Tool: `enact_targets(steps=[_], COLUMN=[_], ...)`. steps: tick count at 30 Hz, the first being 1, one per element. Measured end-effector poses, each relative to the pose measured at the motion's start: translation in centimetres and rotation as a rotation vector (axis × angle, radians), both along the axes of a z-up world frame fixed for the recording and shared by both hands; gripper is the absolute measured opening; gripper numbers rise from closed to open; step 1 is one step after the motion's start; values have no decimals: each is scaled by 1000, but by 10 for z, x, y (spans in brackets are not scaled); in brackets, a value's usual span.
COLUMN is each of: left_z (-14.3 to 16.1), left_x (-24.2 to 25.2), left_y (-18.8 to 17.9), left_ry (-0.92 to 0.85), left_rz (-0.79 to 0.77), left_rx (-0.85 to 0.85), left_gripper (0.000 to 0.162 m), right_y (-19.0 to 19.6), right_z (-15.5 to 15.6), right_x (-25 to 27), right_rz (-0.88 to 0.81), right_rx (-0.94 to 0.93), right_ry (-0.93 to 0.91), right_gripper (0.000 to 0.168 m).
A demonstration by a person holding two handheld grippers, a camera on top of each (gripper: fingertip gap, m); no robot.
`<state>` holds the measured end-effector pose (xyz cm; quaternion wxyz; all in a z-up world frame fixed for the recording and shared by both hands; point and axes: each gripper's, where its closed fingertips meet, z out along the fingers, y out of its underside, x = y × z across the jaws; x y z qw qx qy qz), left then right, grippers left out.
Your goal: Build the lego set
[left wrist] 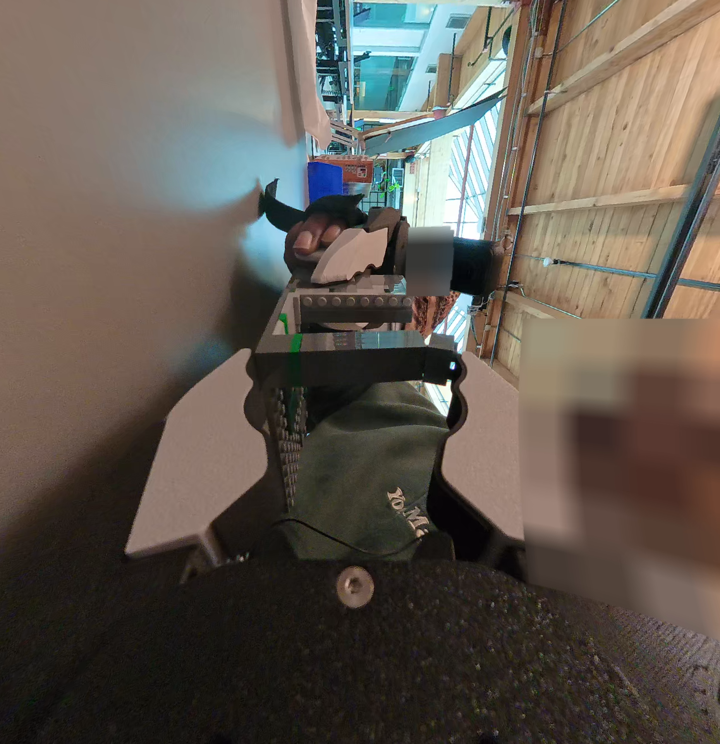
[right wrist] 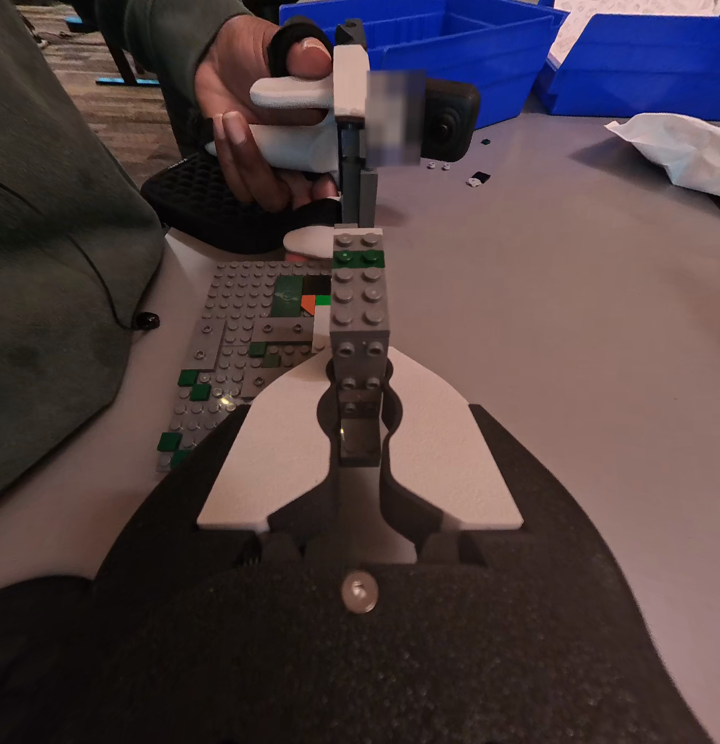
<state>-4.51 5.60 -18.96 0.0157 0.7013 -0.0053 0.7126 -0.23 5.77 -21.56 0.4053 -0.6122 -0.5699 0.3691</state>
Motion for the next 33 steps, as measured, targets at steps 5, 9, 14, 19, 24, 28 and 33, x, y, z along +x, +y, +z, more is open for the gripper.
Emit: enact_targets(steps=[5,9,14,19,24,28,33], left_z=[-1,-5,-6,-9,-6,-3,-1], left_x=[0,-1,-1,0,-1,-1,-2], left_y=[-2,-6,-7,-9,-9,-9,-8], left_ry=[10,38,53,62,43,18,9], left_rz=[-2,-34,-42,-52,-48,-45,-38], left_rx=[7,23,32,34,39,36,35], left_gripper=[90,91,91,92,92,92,92], right_y=[-1,-3,-4,-5,-5,-4,-4], right_z=[0,-2,-2,-2,0,2,3], right_x=[-1,-2,-3,-4,-3,-3,-3], right_rz=[2,9,6,0,-3,-1,-2], right_rx=[5,28,34,34,21,15,13], right_ry=[-5,-32,-47,-76,-62,-48,-43], right_gripper=[17,17,17,17,17,17,17])
